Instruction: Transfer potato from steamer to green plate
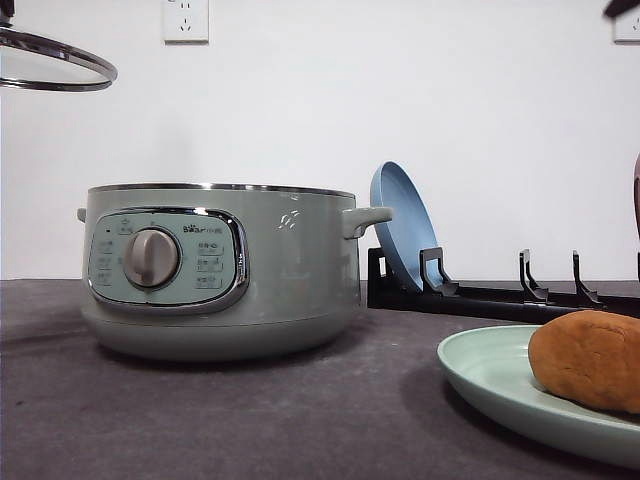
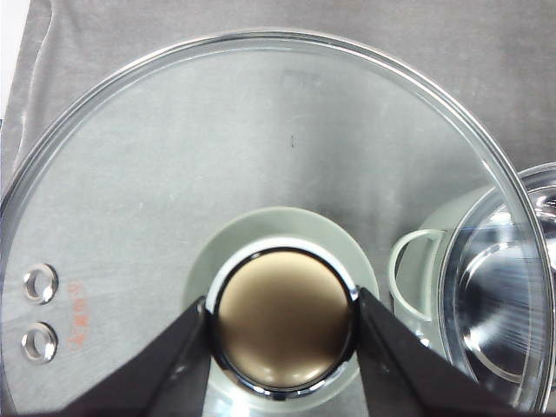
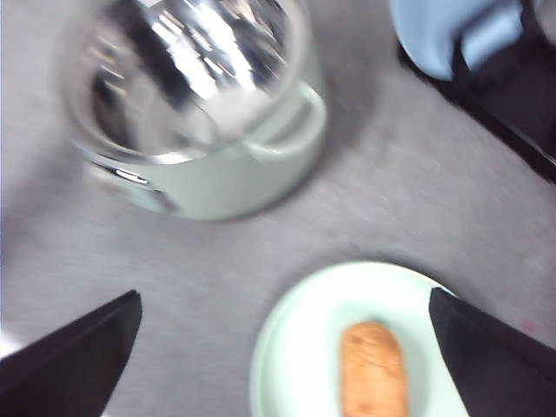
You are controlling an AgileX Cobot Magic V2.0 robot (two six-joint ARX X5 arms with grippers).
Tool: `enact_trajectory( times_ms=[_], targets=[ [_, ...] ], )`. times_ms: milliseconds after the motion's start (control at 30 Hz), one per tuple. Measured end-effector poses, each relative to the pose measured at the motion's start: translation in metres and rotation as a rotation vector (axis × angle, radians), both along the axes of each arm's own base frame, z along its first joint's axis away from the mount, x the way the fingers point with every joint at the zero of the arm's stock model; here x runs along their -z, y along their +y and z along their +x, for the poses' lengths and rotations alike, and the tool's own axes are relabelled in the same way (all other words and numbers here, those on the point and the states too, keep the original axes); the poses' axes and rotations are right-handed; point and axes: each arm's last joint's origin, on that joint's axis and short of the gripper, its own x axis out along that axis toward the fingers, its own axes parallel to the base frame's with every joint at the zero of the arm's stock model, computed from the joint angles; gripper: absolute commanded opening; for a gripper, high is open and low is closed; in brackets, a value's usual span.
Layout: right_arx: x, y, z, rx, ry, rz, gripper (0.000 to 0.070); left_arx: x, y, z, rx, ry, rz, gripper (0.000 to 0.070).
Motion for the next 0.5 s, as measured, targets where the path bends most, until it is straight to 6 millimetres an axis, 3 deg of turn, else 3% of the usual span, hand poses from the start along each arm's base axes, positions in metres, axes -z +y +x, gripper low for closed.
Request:
enact_trajectory(
  times_ms=[500],
  targets=[
    [-0.023, -0.033, -0.065, 0.030, -0.222, 0.121, 0.0672, 0.000, -0.027, -0.001, 0.086, 0.000, -0.004, 0.0000]
  ],
)
